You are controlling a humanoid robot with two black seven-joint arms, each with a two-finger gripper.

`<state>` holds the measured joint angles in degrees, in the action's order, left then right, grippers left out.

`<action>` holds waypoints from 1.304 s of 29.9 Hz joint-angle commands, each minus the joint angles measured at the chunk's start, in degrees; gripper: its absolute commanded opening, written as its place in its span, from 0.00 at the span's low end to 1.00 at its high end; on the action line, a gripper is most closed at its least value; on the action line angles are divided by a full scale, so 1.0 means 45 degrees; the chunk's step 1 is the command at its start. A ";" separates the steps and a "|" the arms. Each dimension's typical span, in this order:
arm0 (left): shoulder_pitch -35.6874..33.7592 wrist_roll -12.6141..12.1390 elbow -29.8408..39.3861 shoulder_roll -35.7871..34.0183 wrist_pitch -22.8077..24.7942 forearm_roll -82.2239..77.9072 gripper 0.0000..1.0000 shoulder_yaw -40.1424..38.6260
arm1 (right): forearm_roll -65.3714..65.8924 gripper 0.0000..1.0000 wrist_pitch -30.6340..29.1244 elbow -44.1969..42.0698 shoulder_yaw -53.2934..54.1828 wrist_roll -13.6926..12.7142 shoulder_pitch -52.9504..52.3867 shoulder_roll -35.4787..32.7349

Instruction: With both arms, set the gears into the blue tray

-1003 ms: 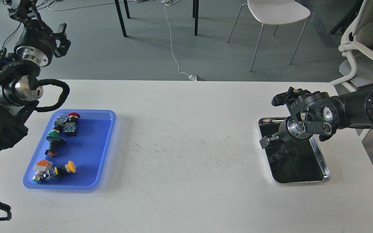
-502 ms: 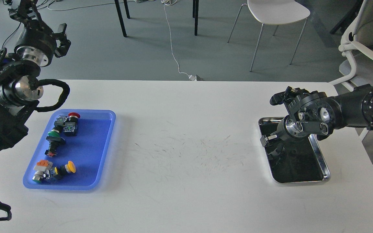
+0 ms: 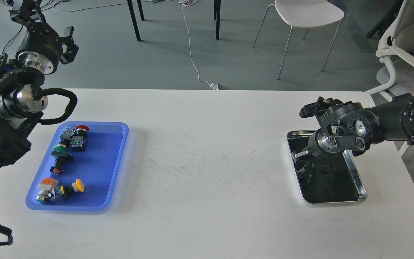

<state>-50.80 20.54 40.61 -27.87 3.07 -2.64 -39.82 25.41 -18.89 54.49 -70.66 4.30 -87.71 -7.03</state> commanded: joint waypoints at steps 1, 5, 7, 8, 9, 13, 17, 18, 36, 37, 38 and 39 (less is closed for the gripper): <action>0.0000 0.0006 0.0000 0.0001 0.0001 0.0000 0.98 0.0000 | 0.0018 0.07 -0.0001 0.0001 -0.0001 0.0022 0.0000 -0.0021; 0.0000 0.0007 0.0000 0.0001 0.0001 -0.0001 0.98 0.0000 | 0.0018 0.02 -0.0021 0.0020 -0.0001 0.0061 -0.0195 -0.0060; 0.0000 -0.0013 0.0000 0.0001 0.0001 0.0000 0.98 0.0020 | -0.0002 0.02 -0.0021 0.0118 -0.0001 0.0061 -0.0409 -0.0099; 0.0000 -0.0013 0.0000 0.0001 0.0001 0.0000 0.98 0.0020 | -0.0041 0.02 -0.0021 0.0215 -0.0001 0.0061 -0.0662 -0.0118; 0.0000 -0.0013 0.0000 0.0001 0.0001 -0.0020 0.98 0.0000 | -0.0060 0.02 -0.0021 0.0332 0.0018 0.0061 -0.0935 -0.0138; 0.0000 -0.0013 0.0000 0.0001 0.0001 -0.0001 0.98 0.0020 | -0.0060 0.02 0.0095 0.1814 0.0271 0.0061 -0.2711 -0.0333; 0.0000 -0.0013 0.0000 0.0040 0.0001 -0.0001 0.98 0.0020 | -0.0314 0.02 0.0875 0.2247 0.1655 -0.0056 -0.3555 -0.0158; 0.0000 -0.0013 0.0000 0.0060 0.0001 0.0000 0.98 0.0020 | -0.0508 0.02 0.1110 0.2266 0.2026 -0.0037 -0.3575 -0.0003; -0.0019 -0.0013 -0.0019 0.0216 0.0001 0.0000 0.98 0.0000 | -0.7519 0.02 0.2577 0.2169 0.5897 0.0959 -0.1721 0.1561; -0.0019 -0.0013 -0.0019 0.0216 0.0001 0.0000 0.98 0.0000 | -0.7618 0.02 0.2577 0.2169 0.5916 0.0959 -0.1526 0.1561; -0.0019 -0.0013 -0.0019 0.0216 0.0001 0.0000 0.98 0.0000 | -0.7638 0.02 0.2577 0.2169 0.5955 0.0959 -0.1331 0.1561; -0.0019 -0.0013 -0.0019 0.0216 0.0001 0.0000 0.98 0.0000 | -0.7658 0.02 0.2577 0.2150 0.6091 0.0959 -0.1097 0.1561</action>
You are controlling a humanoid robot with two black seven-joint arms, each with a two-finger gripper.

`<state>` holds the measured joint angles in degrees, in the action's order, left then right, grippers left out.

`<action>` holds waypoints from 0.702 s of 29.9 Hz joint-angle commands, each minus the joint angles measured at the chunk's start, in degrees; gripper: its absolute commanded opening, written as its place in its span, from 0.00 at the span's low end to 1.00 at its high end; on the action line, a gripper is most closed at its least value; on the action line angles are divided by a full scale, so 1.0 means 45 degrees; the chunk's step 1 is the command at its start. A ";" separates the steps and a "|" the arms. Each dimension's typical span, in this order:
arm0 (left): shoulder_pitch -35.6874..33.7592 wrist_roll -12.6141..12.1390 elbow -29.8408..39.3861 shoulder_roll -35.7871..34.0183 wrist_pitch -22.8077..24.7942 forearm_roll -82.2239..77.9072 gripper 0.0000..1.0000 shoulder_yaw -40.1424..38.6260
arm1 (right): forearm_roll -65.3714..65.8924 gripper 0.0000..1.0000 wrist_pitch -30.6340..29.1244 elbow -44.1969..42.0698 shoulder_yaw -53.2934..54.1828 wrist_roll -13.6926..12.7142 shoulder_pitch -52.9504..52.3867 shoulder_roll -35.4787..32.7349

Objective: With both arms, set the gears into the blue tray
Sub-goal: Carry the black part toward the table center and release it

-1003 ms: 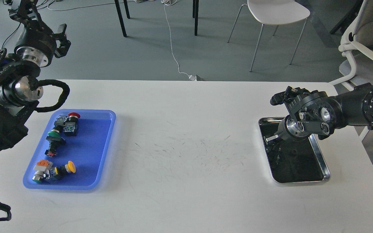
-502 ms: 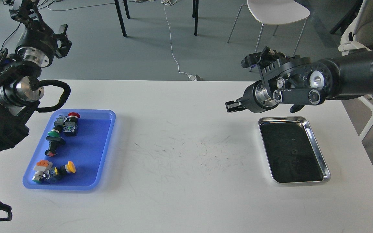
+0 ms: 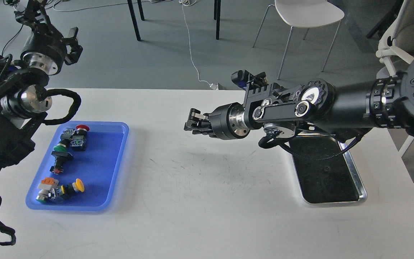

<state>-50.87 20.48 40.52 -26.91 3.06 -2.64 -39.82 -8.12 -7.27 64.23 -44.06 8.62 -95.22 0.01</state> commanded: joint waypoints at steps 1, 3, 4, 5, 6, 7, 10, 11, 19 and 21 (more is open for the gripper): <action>-0.0004 0.0000 0.0000 0.0003 0.0003 0.0000 0.98 0.0001 | -0.0245 0.02 -0.0005 -0.0015 0.0277 -0.0001 0.0788 -0.0001; -0.0004 0.0000 0.0000 0.0003 0.0003 0.0000 0.98 0.0001 | -0.0381 0.03 -0.0005 -0.0035 0.0550 -0.0001 0.1159 -0.0001; -0.0004 0.0000 0.0000 0.0003 0.0003 0.0000 0.98 0.0001 | -0.0479 0.03 -0.0024 -0.0073 0.0726 -0.0020 0.1335 -0.0001; -0.0004 0.0000 0.0000 -0.0017 0.0003 0.0000 0.98 0.0001 | -0.0596 0.03 -0.0024 -0.0093 0.0940 -0.0059 0.1472 -0.0001; -0.0004 0.0000 0.0000 -0.0036 0.0003 0.0000 0.98 0.0001 | -0.0674 0.03 -0.0024 -0.0171 0.1116 -0.0079 0.1647 -0.0001; -0.0004 0.0000 0.0000 -0.0056 0.0003 0.0000 0.98 0.0001 | -0.0694 0.03 -0.0044 -0.0326 0.1254 -0.0099 0.1881 -0.0001; -0.0004 0.0000 0.0000 -0.0056 0.0003 0.0000 0.98 0.0001 | -0.0714 0.03 -0.0102 -0.0620 0.1624 -0.0099 0.2468 -0.0001; -0.0004 0.0019 0.0000 -0.0037 0.0003 0.0000 0.98 0.0001 | -0.0714 0.03 -0.0102 -0.0621 0.1781 -0.0099 0.2644 -0.0001; -0.0004 0.0020 0.0000 -0.0075 0.0003 0.0000 0.98 -0.0038 | -0.0695 0.06 -0.0239 -0.0640 0.2270 -0.0099 0.3582 -0.0001; -0.0004 0.0000 0.0000 -0.0075 0.0003 0.0000 0.98 -0.0057 | -0.0675 0.07 -0.0239 -0.0659 0.2290 -0.0099 0.3855 -0.0001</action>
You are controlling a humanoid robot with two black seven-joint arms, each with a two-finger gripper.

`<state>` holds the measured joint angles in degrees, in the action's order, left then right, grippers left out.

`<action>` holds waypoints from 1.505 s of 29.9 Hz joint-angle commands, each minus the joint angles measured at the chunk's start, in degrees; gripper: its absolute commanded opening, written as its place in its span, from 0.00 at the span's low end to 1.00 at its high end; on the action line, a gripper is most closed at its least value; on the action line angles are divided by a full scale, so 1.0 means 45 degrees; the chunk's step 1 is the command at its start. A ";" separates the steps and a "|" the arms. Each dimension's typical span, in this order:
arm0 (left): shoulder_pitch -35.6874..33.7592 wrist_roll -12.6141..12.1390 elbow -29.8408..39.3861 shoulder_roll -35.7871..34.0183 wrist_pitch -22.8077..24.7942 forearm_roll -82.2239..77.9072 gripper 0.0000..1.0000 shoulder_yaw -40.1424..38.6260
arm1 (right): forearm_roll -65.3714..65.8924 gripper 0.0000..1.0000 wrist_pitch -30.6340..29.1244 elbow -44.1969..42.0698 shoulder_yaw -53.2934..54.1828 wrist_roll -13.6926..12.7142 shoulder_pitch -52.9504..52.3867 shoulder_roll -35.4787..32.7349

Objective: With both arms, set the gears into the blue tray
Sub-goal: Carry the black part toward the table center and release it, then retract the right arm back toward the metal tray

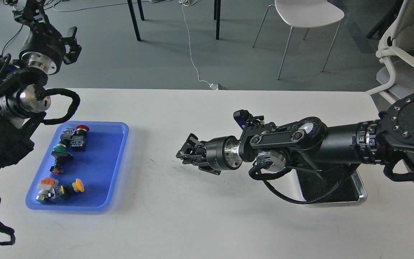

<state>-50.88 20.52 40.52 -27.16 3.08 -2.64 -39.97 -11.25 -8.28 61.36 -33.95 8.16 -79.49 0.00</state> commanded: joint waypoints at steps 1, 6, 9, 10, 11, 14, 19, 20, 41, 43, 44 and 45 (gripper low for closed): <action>-0.0002 -0.0010 0.0000 -0.0020 0.0000 0.0000 0.98 -0.0024 | 0.0019 0.08 -0.0015 -0.0081 0.0044 0.0002 0.0496 -0.0001; 0.0017 0.0010 0.0000 0.0000 0.0000 0.0000 0.98 -0.0024 | 0.0155 0.19 -0.0015 -0.0374 0.0083 -0.0018 0.1122 -0.0001; 0.0017 0.0010 0.0000 0.0019 0.0000 0.0000 0.98 -0.0024 | 0.0214 0.24 -0.0015 -0.0647 0.0083 -0.0095 0.1473 -0.0001; 0.0017 0.0010 0.0000 0.0039 0.0000 0.0000 0.98 -0.0024 | 0.0291 0.25 -0.0034 -0.0706 0.0083 -0.0173 0.1571 -0.0001; 0.0017 0.0010 0.0000 0.0039 0.0000 0.0000 0.98 -0.0024 | 0.0408 0.27 -0.0034 -0.0745 0.0083 -0.0212 0.1688 -0.0001; 0.0017 0.0010 0.0000 0.0078 0.0000 0.0000 0.98 -0.0024 | 0.0546 0.31 -0.0034 -0.0823 0.0083 -0.0232 0.1884 -0.0001; -0.0002 0.0010 0.0000 0.0097 -0.0019 0.0000 0.98 -0.0043 | 0.0546 0.44 -0.0034 -0.0902 0.0219 -0.0232 0.1904 -0.0001; -0.0002 0.0010 0.0000 0.0097 0.0000 0.0000 0.98 -0.0043 | 0.0546 0.51 -0.0034 -0.0902 0.0394 -0.0232 0.1904 -0.0001; -0.0022 -0.0068 0.0078 0.0058 0.0059 -0.0370 0.98 0.0288 | 0.0527 0.97 -0.0932 -0.1957 0.4825 -0.0037 0.0789 -0.1790; -0.0080 -0.0107 0.0369 -0.0019 0.0059 -0.0779 0.98 0.0600 | 0.0507 0.97 -0.0952 -0.1743 0.5820 0.0060 0.1257 -0.3352; -0.0100 -0.0127 0.0565 -0.0039 0.0059 -0.1033 0.98 0.0698 | 0.0507 0.97 -0.0991 -0.1606 0.6328 0.0099 0.1511 -0.3998; -0.0119 -0.0146 0.0857 -0.0078 0.0059 -0.1325 0.98 0.0776 | 0.0488 0.97 -0.1146 -0.1450 0.6932 0.0119 0.1765 -0.4778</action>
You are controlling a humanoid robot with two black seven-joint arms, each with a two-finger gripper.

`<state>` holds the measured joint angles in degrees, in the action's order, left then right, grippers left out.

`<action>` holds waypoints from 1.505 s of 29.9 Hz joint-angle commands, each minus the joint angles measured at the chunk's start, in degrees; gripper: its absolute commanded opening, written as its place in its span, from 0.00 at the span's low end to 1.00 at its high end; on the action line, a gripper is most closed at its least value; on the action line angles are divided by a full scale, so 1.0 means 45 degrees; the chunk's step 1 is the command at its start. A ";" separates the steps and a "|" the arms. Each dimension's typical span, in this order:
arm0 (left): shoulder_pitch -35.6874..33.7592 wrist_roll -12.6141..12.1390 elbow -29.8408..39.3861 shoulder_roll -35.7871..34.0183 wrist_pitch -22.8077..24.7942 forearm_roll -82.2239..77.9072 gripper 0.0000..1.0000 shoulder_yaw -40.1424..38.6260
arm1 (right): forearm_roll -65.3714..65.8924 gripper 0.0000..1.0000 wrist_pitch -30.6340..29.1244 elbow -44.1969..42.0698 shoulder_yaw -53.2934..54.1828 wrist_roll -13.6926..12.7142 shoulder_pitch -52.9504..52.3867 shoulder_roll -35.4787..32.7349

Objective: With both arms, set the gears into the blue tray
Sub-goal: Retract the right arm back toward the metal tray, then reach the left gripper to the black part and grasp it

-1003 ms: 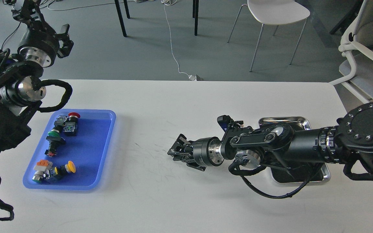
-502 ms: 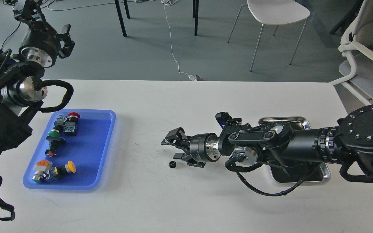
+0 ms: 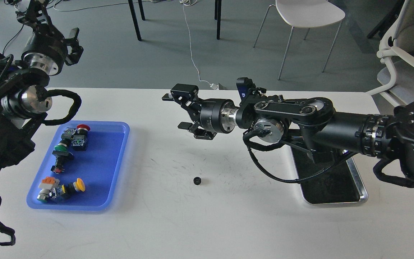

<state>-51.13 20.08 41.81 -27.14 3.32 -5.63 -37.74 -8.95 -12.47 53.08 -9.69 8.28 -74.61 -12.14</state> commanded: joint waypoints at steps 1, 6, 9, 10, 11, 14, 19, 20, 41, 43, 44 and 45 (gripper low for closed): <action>-0.0063 -0.0068 0.0881 -0.0101 -0.0015 -0.1031 0.98 0.0320 | -0.0041 0.97 -0.0411 0.0565 0.2108 0.0151 0.0972 -0.2996; -0.0044 -0.0185 0.2853 -0.0354 -0.0074 -0.3237 0.98 0.0865 | -0.0119 0.97 -0.1426 0.0899 0.5407 0.0561 0.3292 -0.6184; -0.0024 -0.0185 0.4180 -0.0510 -0.0055 -0.4935 0.98 0.1413 | -0.0178 0.97 -0.1993 0.0821 0.7730 0.0776 0.5440 -0.7026; 0.0015 -0.0185 0.4707 -0.0588 -0.0055 -0.5618 0.98 0.1608 | -0.0178 0.97 -0.2188 0.0821 0.8570 0.0796 0.6182 -0.7222; 0.0034 -0.0185 0.5176 -0.0705 -0.0055 -0.6244 0.98 0.1822 | -0.0197 0.97 -0.2384 0.0821 0.9255 0.0796 0.6866 -0.7301; 0.0093 -0.0185 0.6719 -0.1193 -0.0055 -0.8527 0.98 0.3050 | -0.0431 0.97 -0.3027 0.0801 1.1325 0.0796 0.8995 -0.7341; 0.0619 -0.0010 0.8168 -0.1390 -0.0540 -1.3212 0.98 0.4519 | -0.0920 0.97 -0.3451 0.0762 1.3050 0.0874 1.1246 -0.7263; 0.0930 0.0029 0.8227 -0.1332 -0.0755 -1.4383 0.98 0.4655 | -0.0940 0.97 -0.3451 0.0743 1.3051 0.0990 1.1442 -0.7224; 0.4312 -0.0380 0.5221 0.1227 -0.3472 -2.6528 0.87 0.5379 | -0.0940 0.97 -0.3451 0.0879 1.2934 0.1284 1.1814 -0.7029; 0.4351 -0.0439 0.4889 0.1325 -0.3492 -2.6528 0.85 0.5399 | -0.0920 0.97 -0.3451 0.0918 1.2934 0.1284 1.1892 -0.7029; 0.4409 -0.0458 0.4753 0.1383 -0.3511 -2.6528 0.84 0.5399 | -0.0920 0.97 -0.3451 0.0938 1.2934 0.1284 1.1912 -0.7029; 0.4429 -0.0458 0.4674 0.1422 -0.3550 -2.6528 0.84 0.5399 | -0.0920 0.97 -0.3451 0.0938 1.2934 0.1284 1.1912 -0.7029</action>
<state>-31.56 18.21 64.39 -21.37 -12.35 -125.00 -13.51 -13.17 -28.01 57.16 48.51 14.06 -21.21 -43.76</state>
